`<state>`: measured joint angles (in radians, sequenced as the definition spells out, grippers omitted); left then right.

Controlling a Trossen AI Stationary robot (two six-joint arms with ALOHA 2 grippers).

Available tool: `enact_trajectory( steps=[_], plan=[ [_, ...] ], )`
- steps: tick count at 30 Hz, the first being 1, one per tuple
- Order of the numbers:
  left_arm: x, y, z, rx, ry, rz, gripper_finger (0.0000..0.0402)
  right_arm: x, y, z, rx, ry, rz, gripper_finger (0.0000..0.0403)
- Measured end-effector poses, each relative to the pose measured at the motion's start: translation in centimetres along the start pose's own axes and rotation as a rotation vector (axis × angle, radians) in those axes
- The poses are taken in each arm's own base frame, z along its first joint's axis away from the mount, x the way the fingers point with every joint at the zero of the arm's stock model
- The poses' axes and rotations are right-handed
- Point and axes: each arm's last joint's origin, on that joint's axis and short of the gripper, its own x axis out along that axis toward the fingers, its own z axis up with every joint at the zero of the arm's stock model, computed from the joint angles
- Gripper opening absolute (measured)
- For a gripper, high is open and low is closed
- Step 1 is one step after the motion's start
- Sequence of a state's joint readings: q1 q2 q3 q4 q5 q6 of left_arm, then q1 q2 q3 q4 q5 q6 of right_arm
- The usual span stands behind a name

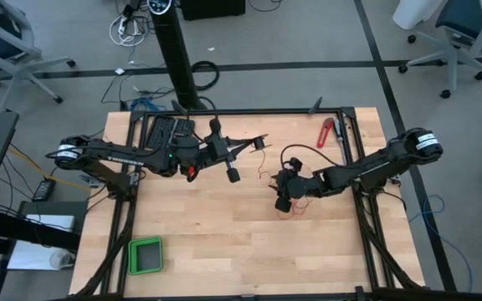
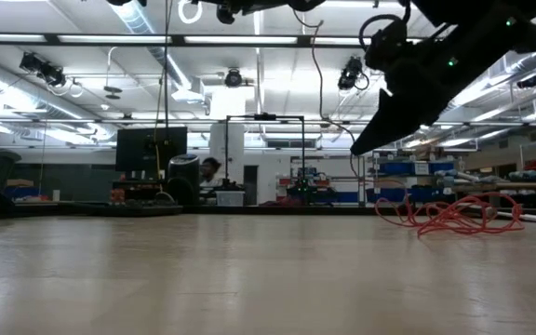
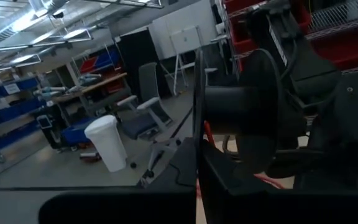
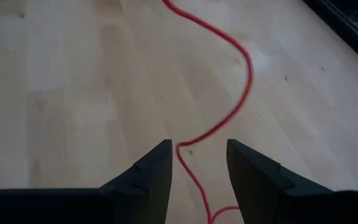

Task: Coil cords
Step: Coil the red wire onto the black spool

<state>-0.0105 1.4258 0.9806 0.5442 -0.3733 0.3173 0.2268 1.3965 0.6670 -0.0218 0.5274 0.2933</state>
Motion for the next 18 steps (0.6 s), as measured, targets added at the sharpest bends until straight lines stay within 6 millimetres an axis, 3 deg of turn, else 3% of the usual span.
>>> enact_trajectory(
  steps=[9, 12, 16, 18],
  plan=[
    [0.00, 0.05, 0.14, -0.009, -0.013, 0.004, 0.0006, 0.99, 0.17, 0.41, 0.020, -0.046, 0.027, 0.0142],
    [-0.01, 0.02, 0.14, -0.011, -0.012, 0.003, 0.0006, 0.98, 0.10, 0.28, 0.012, -0.033, 0.018, 0.0103],
    [-0.01, 0.01, 0.15, -0.012, -0.013, 0.003, 0.0006, 1.01, 0.11, 0.32, -0.003, -0.036, 0.022, 0.0018],
    [-0.01, -0.01, 0.08, -0.013, -0.007, 0.001, 0.0006, 0.99, 0.05, 0.18, -0.021, -0.022, 0.017, 0.0011]
  ],
)
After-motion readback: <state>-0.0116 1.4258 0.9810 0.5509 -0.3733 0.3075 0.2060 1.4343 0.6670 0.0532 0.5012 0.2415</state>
